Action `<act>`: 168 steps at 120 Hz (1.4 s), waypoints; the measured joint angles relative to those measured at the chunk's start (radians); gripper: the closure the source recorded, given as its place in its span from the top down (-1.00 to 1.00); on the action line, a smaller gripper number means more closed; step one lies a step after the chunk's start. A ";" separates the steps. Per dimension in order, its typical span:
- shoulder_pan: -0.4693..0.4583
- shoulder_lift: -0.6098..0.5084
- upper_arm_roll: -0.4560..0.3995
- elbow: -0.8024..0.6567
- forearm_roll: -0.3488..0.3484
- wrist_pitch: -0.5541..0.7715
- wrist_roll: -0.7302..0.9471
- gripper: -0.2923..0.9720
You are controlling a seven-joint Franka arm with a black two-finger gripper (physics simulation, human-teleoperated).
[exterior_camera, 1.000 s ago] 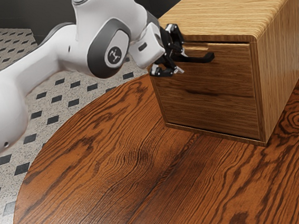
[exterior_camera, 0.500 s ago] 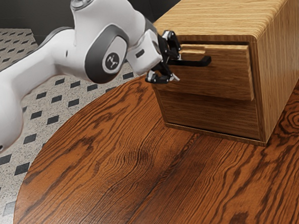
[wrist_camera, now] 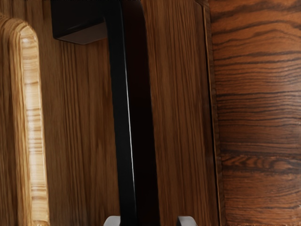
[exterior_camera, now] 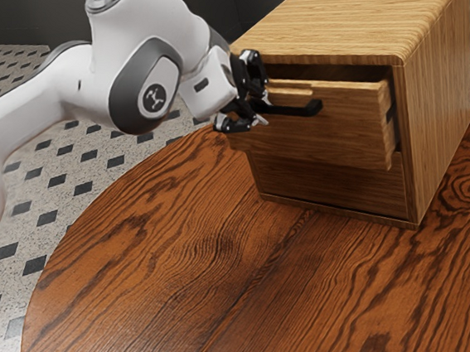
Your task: Pull the drawer handle with one arm to open the drawer
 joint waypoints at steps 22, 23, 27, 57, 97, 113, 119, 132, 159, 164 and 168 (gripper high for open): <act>0.001 -0.013 0.001 -0.031 -0.006 0.005 -0.002 -0.30; 0.001 -0.013 0.001 -0.031 -0.006 0.005 -0.002 -0.30; 0.000 -0.013 0.002 -0.033 -0.007 0.006 -0.003 -0.30; -0.033 -0.020 0.006 -0.047 -0.012 0.009 -0.008 -0.20; -0.035 -0.120 0.005 -0.158 -0.008 0.011 -0.015 -0.27; -0.033 -0.154 0.003 -0.193 -0.007 0.011 -0.019 -0.29; -0.035 -0.170 0.005 -0.208 -0.007 0.011 -0.020 -0.30; -0.044 -0.197 0.014 -0.240 -0.008 0.013 -0.023 -0.30; -0.050 -0.248 0.022 -0.312 -0.007 0.042 -0.027 -0.25; -0.051 -0.265 0.024 -0.330 -0.007 0.045 -0.029 -0.24; -0.050 -0.279 0.027 -0.344 -0.006 0.046 -0.030 -0.24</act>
